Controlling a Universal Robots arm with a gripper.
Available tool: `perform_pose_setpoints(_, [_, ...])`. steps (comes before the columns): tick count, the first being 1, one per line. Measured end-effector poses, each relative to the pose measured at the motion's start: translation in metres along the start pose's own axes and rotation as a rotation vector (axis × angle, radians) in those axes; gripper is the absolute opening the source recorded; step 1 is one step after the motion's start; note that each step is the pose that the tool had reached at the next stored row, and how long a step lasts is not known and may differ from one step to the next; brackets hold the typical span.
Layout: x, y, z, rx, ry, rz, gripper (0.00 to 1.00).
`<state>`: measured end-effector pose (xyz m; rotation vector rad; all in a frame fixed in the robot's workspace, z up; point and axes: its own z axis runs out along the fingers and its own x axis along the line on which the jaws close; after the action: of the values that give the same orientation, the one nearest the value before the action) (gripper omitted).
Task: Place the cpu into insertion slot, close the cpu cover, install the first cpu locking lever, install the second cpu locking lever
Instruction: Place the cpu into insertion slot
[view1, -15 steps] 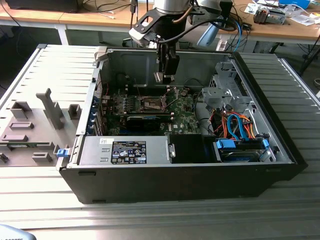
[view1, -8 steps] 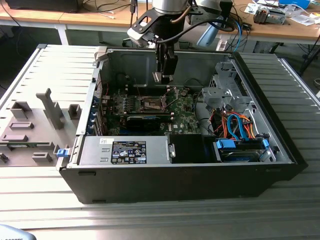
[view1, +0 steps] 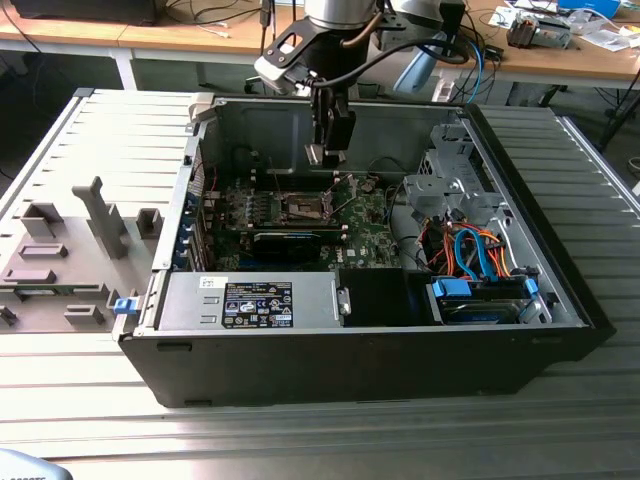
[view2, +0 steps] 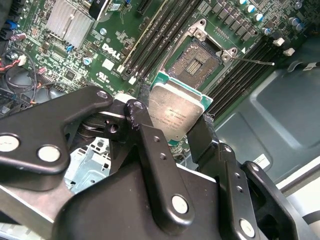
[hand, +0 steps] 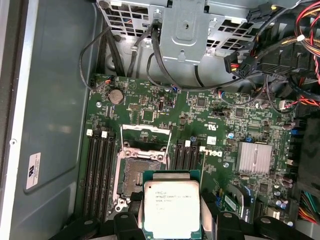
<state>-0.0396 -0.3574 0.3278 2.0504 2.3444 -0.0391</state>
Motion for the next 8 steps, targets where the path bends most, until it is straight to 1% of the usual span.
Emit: perform_pose_setpoints(8, [0.0001, 0.0000, 0.0017, 0.0000, 0.0000, 0.000, 0.54])
